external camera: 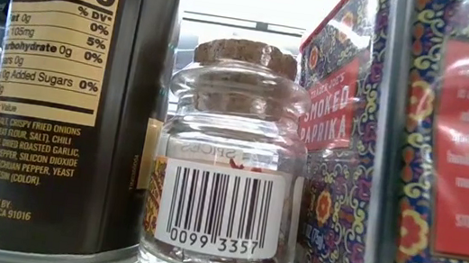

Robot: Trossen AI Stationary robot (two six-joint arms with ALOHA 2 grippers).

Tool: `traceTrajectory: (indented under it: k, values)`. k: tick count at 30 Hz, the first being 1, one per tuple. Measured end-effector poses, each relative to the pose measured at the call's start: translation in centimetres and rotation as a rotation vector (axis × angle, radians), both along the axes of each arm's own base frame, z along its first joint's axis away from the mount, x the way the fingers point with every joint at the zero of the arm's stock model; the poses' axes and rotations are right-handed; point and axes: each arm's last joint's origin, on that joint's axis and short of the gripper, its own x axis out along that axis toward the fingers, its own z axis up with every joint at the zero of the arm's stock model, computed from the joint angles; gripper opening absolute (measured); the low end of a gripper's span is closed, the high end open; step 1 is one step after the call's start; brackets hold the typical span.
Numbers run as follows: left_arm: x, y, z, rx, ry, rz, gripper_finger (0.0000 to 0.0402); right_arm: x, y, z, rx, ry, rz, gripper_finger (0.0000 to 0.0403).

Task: Sort spices by type
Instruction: Put the yellow seasoning bottle into the bottom right transparent bin

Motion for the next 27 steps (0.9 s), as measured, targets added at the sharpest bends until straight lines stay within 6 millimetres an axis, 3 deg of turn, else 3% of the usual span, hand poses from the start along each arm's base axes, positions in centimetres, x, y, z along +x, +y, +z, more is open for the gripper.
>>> traceTrajectory:
  k: [17,27]
  values:
    - [0.0,0.0,0.0,0.0,0.0,0.0,0.0,-0.5,-0.3,-2.8,0.057,0.024,-0.004,0.032]
    - [0.0,0.0,0.0,0.0,0.0,0.001,0.0,-0.5,-0.2,-3.5,0.093,0.029,-0.016,0.0268]
